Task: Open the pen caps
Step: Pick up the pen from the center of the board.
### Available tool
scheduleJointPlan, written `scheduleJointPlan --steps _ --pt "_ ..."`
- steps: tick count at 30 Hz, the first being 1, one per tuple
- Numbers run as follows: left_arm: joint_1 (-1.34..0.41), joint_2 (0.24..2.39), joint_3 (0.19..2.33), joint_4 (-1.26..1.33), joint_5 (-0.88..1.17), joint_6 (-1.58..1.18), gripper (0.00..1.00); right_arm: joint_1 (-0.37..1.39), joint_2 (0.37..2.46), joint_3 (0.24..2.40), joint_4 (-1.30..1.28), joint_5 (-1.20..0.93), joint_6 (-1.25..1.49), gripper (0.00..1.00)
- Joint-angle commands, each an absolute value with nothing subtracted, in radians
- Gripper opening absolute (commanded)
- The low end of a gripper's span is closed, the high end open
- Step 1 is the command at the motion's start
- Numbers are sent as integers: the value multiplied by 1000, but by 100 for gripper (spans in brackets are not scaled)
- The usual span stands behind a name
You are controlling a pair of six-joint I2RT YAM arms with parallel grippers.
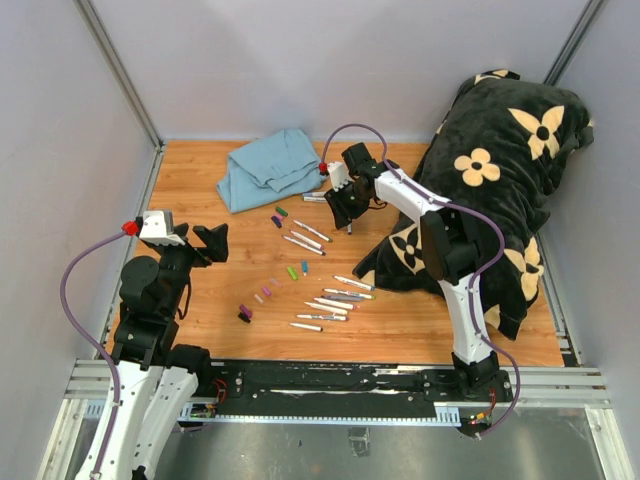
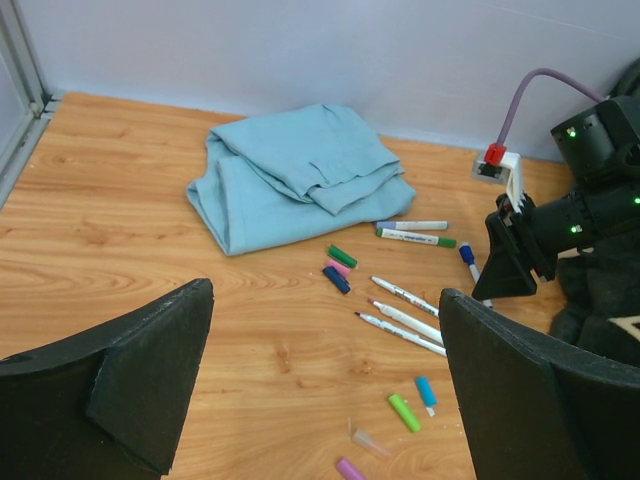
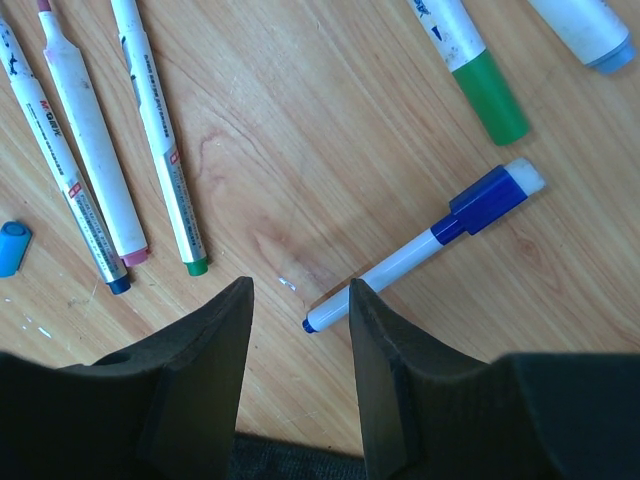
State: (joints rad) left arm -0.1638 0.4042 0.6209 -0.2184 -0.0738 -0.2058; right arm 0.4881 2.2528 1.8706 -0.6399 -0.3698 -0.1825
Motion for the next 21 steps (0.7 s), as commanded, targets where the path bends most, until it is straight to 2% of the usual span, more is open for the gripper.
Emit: scheduleJointPlan --steps 1,21 --pt "-159 408 626 -179 -66 -190 99 477 2279 1896 -640 -356 -165 44" --pt "-158 408 625 -176 -60 -190 99 476 2290 1894 -632 -347 -149 44"
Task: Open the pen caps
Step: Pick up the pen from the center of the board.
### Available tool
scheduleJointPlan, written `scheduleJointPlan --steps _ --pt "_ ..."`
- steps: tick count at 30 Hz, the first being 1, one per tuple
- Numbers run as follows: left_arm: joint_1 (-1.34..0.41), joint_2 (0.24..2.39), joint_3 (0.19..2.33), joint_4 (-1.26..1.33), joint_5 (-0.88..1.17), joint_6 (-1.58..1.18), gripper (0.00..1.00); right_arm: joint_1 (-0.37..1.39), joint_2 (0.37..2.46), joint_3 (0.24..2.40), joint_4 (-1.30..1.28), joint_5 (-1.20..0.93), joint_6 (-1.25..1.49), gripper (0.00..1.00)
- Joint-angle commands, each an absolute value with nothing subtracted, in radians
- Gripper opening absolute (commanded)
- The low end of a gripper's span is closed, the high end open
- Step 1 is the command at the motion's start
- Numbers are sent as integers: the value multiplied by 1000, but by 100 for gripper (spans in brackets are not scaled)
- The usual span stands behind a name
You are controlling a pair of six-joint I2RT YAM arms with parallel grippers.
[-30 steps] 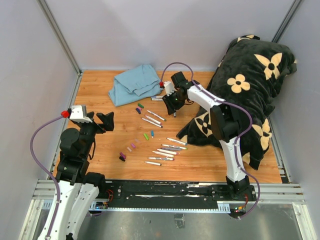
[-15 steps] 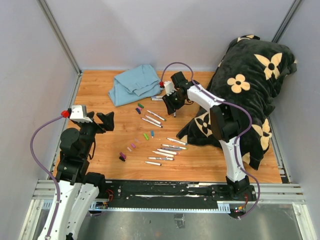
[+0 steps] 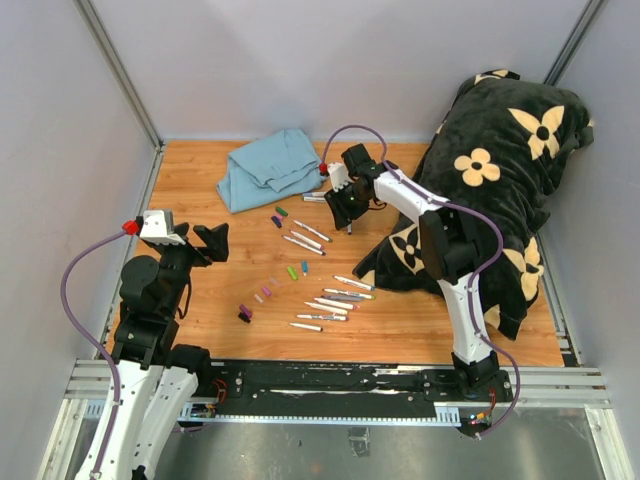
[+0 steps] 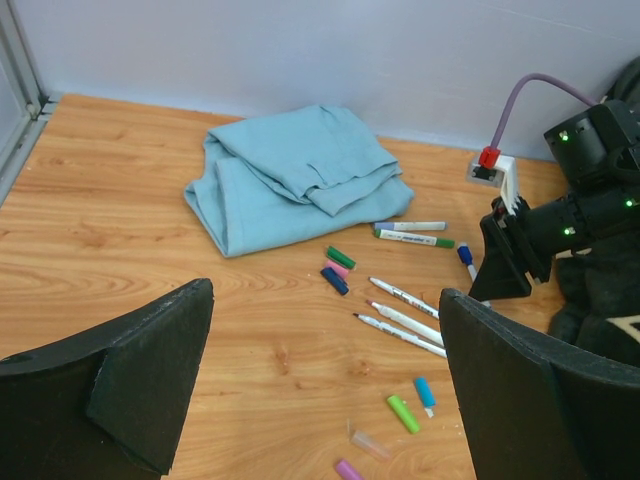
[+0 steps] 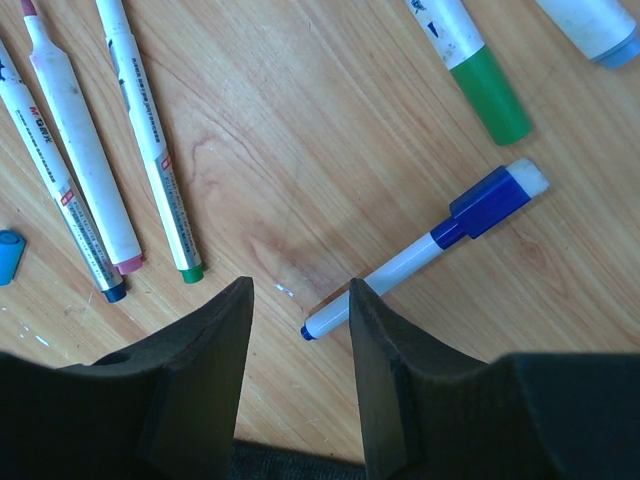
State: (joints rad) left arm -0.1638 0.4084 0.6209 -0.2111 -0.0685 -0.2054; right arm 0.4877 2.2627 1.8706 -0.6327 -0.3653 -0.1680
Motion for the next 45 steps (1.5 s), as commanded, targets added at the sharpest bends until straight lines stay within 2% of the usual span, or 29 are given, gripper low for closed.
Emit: scheduleJointPlan --steps 1,11,18,30,41,45 --pt "-159 408 625 -176 -60 -190 99 476 2290 1892 -629 -344 -146 44" --pt "-158 409 625 -179 -58 -190 99 479 2291 1881 -606 -276 -94 44" --pt "-158 408 624 -178 -57 -190 99 477 2210 1869 -605 -303 -140 41" --pt "-158 405 625 -179 -54 -190 99 476 2262 1879 -594 -130 -121 41" --pt "-157 406 624 -178 -52 -190 99 476 2297 1887 -590 -138 -107 25" --pt "-158 405 625 -178 -52 -189 99 476 2299 1883 -590 -139 -108 23"
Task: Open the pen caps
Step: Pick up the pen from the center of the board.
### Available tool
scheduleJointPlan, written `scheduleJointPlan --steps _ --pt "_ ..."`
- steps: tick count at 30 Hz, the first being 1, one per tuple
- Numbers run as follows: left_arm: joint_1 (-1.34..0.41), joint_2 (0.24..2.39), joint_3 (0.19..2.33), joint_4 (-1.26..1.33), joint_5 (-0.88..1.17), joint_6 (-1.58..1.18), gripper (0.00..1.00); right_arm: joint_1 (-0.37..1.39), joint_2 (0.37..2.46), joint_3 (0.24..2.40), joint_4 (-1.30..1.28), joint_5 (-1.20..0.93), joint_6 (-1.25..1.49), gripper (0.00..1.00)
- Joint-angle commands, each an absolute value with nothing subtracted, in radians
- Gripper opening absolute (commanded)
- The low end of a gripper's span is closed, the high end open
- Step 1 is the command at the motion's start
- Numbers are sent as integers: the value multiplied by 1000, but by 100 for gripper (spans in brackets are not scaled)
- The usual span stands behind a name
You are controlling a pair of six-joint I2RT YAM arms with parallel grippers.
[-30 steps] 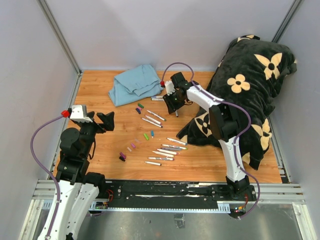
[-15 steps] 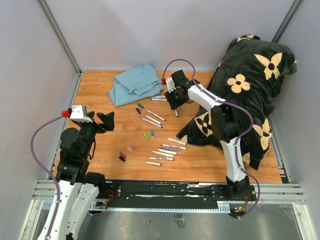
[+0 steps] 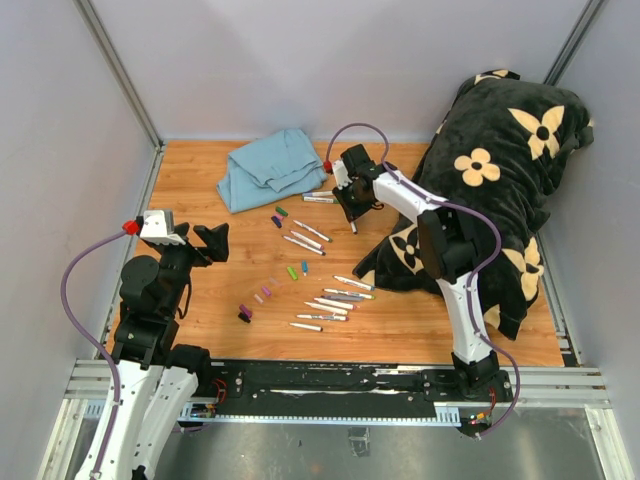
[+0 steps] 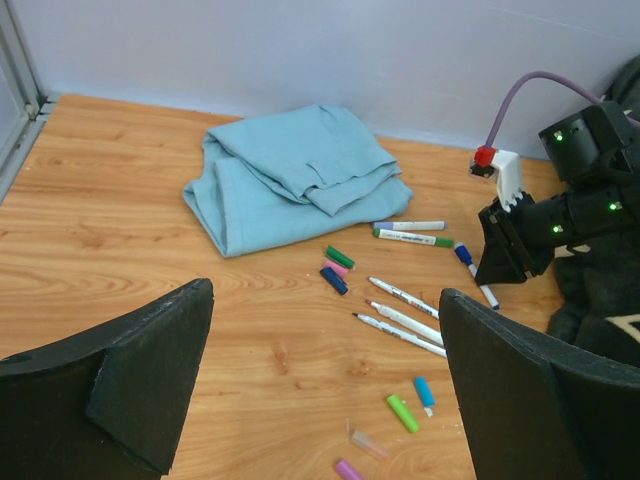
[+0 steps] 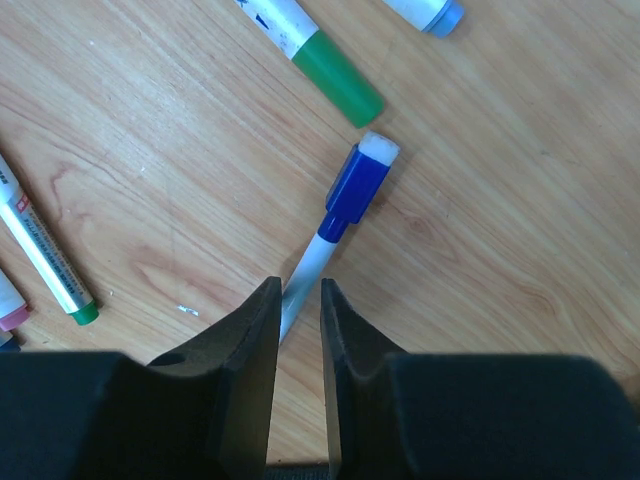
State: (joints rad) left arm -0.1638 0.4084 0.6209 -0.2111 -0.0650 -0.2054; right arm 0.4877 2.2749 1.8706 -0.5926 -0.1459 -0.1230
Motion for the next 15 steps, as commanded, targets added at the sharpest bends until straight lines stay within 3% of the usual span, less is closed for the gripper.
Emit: scheduleJointPlan --steps 1,15 --pt "-158 405 624 -178 -51 -190 99 475 2299 1881 -591 -139 -107 23" --pt "-158 404 624 -178 -54 -189 99 472 2237 1819 -615 -166 -208 12"
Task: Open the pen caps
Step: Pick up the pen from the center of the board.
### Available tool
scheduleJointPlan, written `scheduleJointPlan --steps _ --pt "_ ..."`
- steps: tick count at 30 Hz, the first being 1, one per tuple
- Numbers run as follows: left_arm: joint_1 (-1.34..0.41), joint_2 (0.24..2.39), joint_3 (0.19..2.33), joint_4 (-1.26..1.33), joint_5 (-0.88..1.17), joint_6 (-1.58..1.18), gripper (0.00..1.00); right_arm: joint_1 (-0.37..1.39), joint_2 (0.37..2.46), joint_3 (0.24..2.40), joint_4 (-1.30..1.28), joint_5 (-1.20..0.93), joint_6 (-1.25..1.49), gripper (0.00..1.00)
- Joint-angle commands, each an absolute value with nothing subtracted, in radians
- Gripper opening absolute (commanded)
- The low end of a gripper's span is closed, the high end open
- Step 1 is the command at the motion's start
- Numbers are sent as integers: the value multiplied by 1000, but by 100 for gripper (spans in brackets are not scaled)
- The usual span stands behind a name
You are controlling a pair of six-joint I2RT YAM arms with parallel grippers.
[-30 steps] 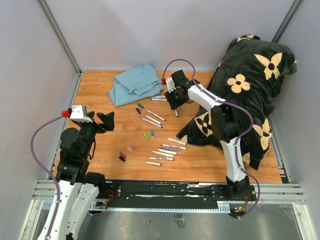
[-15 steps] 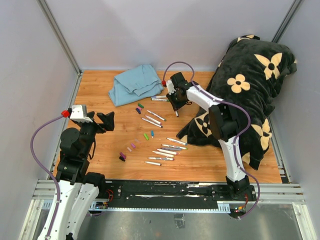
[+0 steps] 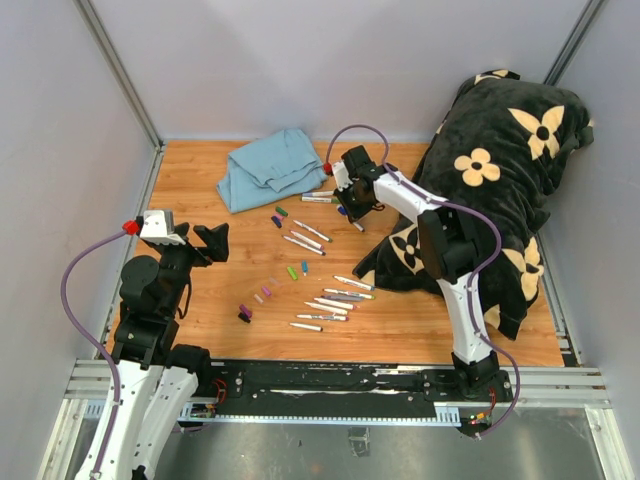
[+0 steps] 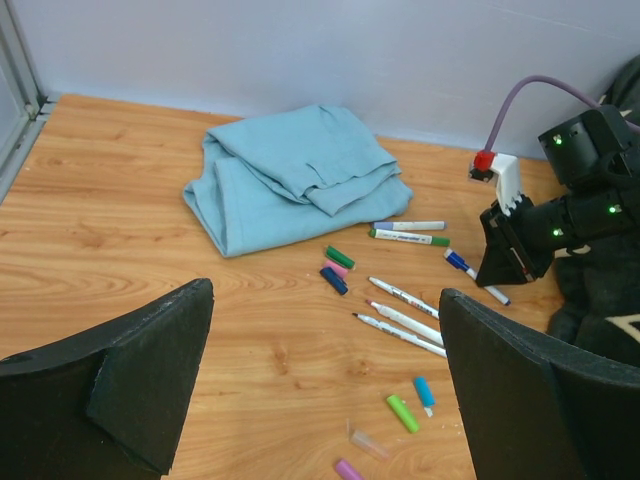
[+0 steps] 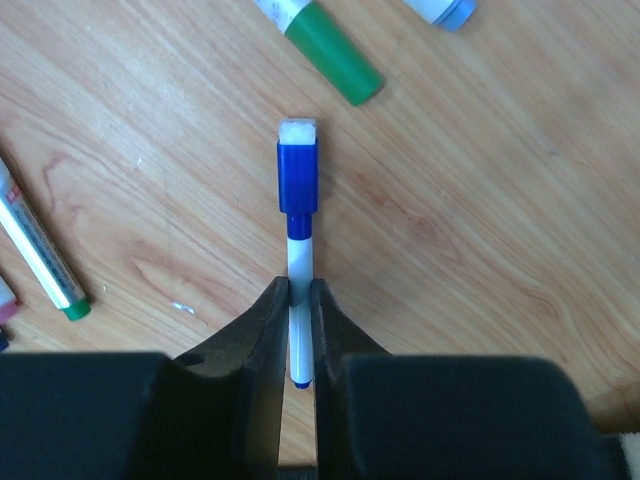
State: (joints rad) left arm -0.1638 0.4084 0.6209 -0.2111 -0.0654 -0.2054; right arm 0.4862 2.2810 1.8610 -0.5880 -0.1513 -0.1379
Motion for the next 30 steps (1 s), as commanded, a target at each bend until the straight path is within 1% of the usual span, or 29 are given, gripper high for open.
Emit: scheduleJointPlan --steps 1,4,8,12,15,17,21,30 --pt "-158 404 624 -178 -54 -189 99 471 2228 1815 -619 -179 -226 12" --pt "-158 403 624 -178 -53 -189 99 471 2220 1815 -643 -218 -281 12" --pt "-158 405 625 -178 -53 -190 99 477 2240 1831 -668 -225 -309 14" --pt "-158 406 625 -178 -52 -190 99 484 2273 1870 -695 -208 -315 20" --pt "-158 407 625 -178 -52 -190 99 489 2294 1900 -709 -206 -319 25" --pt "-158 407 624 -178 -52 -190 99 491 2307 1915 -718 -207 -319 27" --pt "-158 407 627 -179 -52 -190 99 494 2331 1933 -730 -217 -321 27" --pt "-159 408 627 -181 -52 -190 99 497 2366 1968 -772 -189 -348 24"
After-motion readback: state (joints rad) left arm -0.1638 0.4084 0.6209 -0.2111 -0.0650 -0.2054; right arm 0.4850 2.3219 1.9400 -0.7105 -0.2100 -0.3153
